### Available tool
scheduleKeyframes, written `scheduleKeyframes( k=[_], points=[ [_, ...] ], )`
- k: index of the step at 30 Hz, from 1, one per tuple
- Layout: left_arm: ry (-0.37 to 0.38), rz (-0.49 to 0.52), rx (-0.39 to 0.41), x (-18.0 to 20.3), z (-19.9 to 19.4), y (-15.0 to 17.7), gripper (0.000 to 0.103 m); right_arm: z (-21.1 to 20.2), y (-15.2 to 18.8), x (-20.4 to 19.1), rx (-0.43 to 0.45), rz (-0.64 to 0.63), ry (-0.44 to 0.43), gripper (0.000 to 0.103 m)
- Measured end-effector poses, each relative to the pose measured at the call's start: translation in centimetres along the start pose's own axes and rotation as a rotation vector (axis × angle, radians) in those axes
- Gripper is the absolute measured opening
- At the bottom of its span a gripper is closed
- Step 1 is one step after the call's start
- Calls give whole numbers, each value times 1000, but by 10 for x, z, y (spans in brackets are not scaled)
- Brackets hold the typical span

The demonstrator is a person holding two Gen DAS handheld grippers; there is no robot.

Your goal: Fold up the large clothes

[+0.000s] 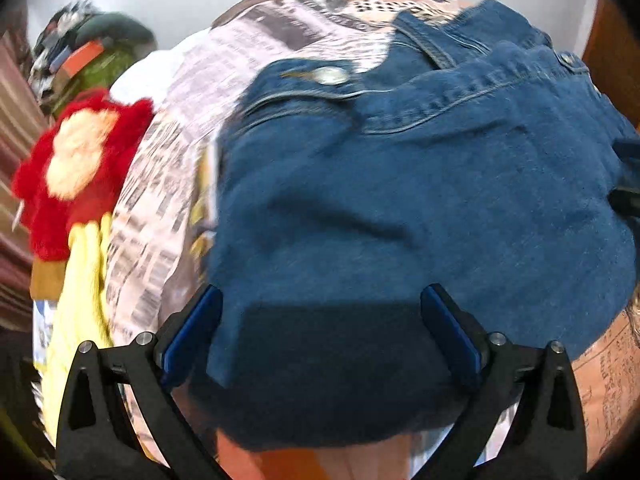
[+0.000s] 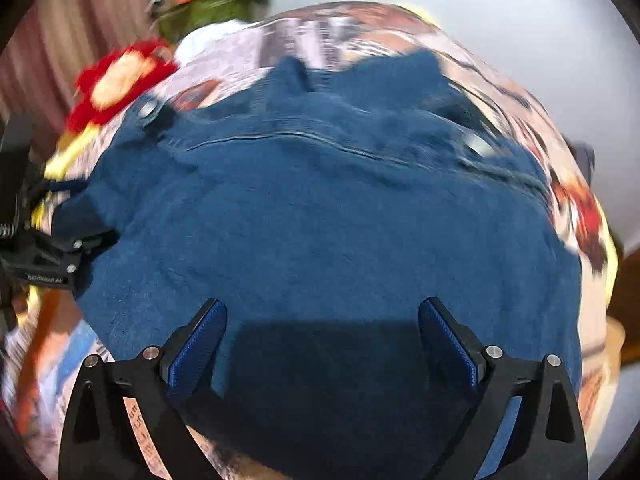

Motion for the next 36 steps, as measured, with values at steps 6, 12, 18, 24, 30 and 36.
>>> scheduleKeyframes(
  k=[6, 12, 18, 24, 30, 36],
  points=[
    [7, -120, -9, -26, -8, 12, 103, -15, 20, 28, 6, 7, 66, 96],
    [-12, -213, -12, -55, -19, 31, 103, -33, 42, 75, 9, 116, 95, 96],
    [-43, -283, -3, -79, -32, 48, 103, -52, 67, 108, 20, 181, 142, 96],
    [-70, -372, 6, -97, -48, 64, 102, -70, 80, 126, 1, 275, 153, 96],
    [-2, -437, 88, -96, -82, 62, 102, -100, 66, 118, 69, 317, 106, 96],
    [199, -538, 132, -73, -101, 59, 102, -120, 30, 80, 160, 307, 9, 96]
  ],
)
Point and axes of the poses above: each gripper's, at about its wrist camera, not at the fingertips, and z roughly the way its jaws point, x to its right, y to its underside, the point moved 5 cm from there along z, roughly the way its jaws point, and after that the axes turned 1 degree about -z, right-handed, at the moved point
